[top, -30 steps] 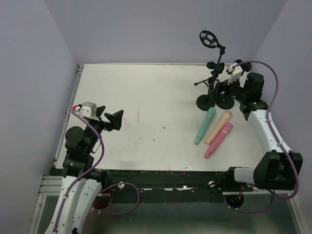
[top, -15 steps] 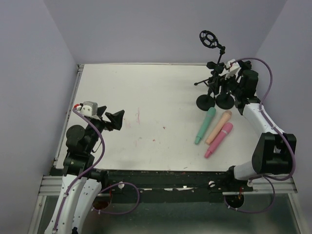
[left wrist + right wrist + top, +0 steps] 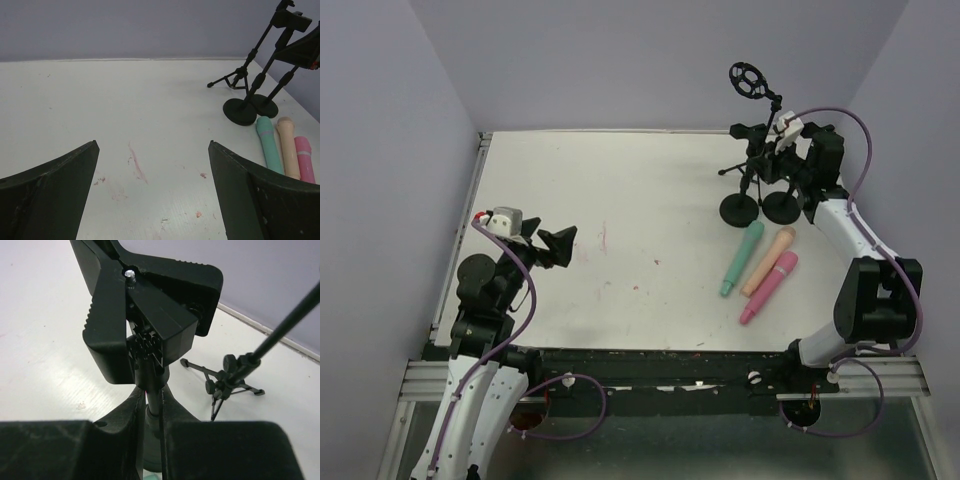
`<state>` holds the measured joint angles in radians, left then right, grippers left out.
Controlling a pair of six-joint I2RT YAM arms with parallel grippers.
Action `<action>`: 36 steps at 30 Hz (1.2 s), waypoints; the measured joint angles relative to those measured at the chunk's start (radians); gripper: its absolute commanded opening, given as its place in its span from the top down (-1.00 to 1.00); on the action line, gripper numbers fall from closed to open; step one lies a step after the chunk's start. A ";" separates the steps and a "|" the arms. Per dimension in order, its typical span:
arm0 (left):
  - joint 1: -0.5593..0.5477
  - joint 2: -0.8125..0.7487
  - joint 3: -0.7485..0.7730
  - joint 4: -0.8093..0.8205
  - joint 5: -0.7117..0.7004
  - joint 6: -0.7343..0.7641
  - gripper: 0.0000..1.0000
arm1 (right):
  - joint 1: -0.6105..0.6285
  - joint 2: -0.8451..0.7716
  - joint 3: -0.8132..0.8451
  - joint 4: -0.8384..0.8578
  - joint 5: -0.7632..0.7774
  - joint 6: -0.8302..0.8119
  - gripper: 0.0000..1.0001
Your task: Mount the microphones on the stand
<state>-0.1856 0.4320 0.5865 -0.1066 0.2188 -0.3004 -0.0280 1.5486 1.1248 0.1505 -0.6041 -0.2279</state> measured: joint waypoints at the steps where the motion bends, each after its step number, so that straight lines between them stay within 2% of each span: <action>1: 0.000 0.002 0.000 0.000 0.000 0.000 -0.98 | 0.007 0.003 0.008 -0.009 -0.008 -0.005 0.68; 8: 0.000 0.011 0.000 0.000 0.003 0.000 -0.97 | 0.080 0.022 0.086 -0.066 -0.071 -0.003 0.69; 15: 0.000 0.020 0.000 0.000 0.018 0.000 -0.97 | 0.135 0.022 0.091 -0.071 -0.169 0.026 0.70; 23: 0.000 0.037 0.000 0.004 0.082 -0.001 -0.97 | 0.394 0.021 0.069 -0.142 -0.253 0.000 0.69; 26: 0.000 0.041 0.000 0.017 0.116 -0.003 -0.97 | 0.439 0.021 0.067 -0.168 -0.302 -0.011 0.63; 28: 0.000 0.045 0.000 0.029 0.145 -0.006 -0.97 | 0.442 0.018 0.058 -0.183 -0.328 -0.032 0.49; 33: 0.000 0.058 -0.008 0.079 0.239 -0.019 -0.97 | 0.438 -0.031 0.006 -0.230 -0.392 -0.124 -0.42; 36: 0.000 0.065 -0.015 0.107 0.287 -0.026 -0.97 | 0.438 -0.070 -0.036 -0.278 -0.414 -0.182 -0.71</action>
<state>-0.1856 0.4973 0.5716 0.0002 0.5056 -0.3264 0.4103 1.4784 1.0885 -0.1280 -1.0183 -0.4095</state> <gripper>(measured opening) 0.988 0.741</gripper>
